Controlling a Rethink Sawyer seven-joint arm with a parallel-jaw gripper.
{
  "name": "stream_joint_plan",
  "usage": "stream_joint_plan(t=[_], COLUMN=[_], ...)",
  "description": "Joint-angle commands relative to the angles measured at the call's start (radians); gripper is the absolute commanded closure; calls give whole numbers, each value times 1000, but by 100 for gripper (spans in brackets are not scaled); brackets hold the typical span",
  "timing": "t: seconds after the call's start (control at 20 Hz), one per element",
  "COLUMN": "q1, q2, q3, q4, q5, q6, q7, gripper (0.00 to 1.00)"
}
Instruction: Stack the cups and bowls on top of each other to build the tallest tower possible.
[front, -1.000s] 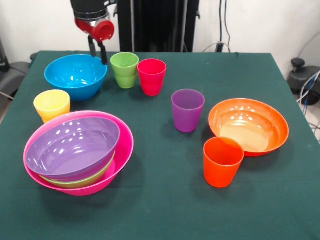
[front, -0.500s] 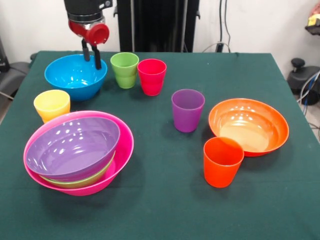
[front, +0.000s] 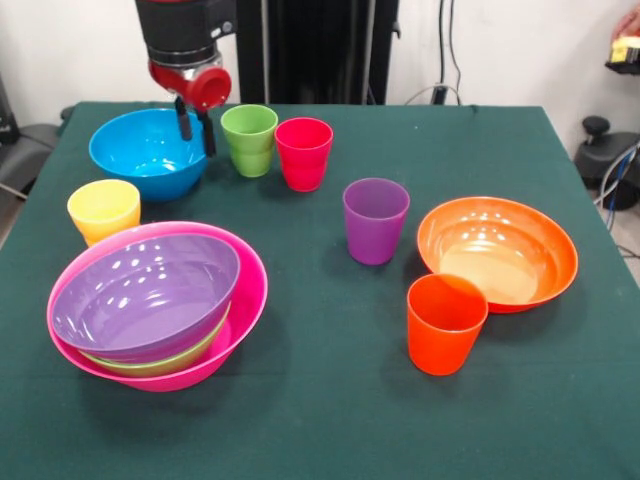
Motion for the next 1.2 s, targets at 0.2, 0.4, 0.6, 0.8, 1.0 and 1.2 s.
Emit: stream_joint_plan(t=[0.2, 0.4, 0.6, 0.8, 1.0, 1.2], q1=[46, 43, 40, 26, 17, 10], q2=[98, 109, 122, 137, 138, 144], q3=[54, 45, 36, 32, 30, 31], q4=[-80, -85, -93, -113, -108, -113], q5=[-50, -62, -73, -82, -94, -106], q6=[-10, -18, -21, -10, -12, -10], q7=[-33, -39, -47, -65, -72, -75], gripper=[0, 0, 0, 0, 0, 0])
